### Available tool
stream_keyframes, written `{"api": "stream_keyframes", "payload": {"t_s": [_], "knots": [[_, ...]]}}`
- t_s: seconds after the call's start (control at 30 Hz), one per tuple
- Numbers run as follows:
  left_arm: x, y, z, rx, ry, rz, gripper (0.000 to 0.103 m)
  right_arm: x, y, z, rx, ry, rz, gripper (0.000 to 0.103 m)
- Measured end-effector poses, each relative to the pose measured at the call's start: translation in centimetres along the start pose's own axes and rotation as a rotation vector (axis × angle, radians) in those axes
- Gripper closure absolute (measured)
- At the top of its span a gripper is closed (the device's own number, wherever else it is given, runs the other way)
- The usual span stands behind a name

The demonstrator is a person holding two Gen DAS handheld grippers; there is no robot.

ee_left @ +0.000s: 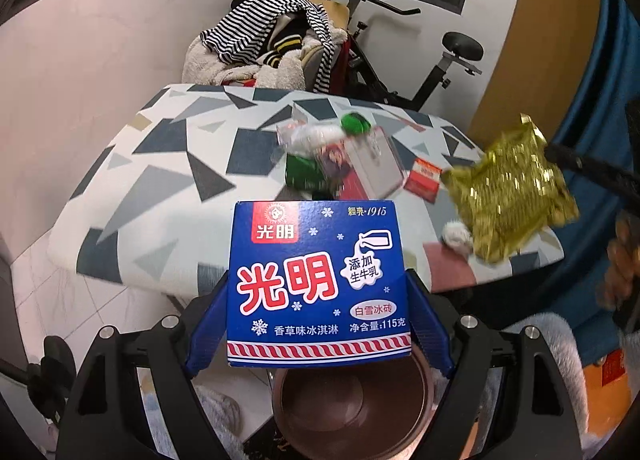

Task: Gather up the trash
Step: 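Drop the gold foil into the brown bin with the right tool while the left tool holds the box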

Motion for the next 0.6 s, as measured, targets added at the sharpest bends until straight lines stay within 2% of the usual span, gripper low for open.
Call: {"api": "stream_keyframes", "payload": {"t_s": [0.17,0.3,0.47,0.6], "knots": [[0.0,-2.4,-0.1,-0.009,-0.006,-0.012,0.023,1.8,-7.1,-3.4,-0.012,0.066,-0.117,0.098],[0.4,-3.9,-0.1,0.001,0.002,-0.015,0.023,6.4,-14.8,-5.1,0.018,0.093,-0.283,0.098],[1.4,-5.4,-0.4,0.003,0.022,-0.024,0.023,13.4,-22.2,-4.9,-0.005,0.016,-0.456,0.098],[2.4,-6.7,-1.1,-0.009,0.038,-0.034,0.023,16.7,-26.2,-4.1,-0.080,-0.063,-0.534,0.098]]}}
Point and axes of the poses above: each gripper's, at about its wrist camera, not at the fingertips, and x roughly the way its jaws point, z to its right, y to its top, the point moved 9 cm from there along x, roughly the way its jaws point
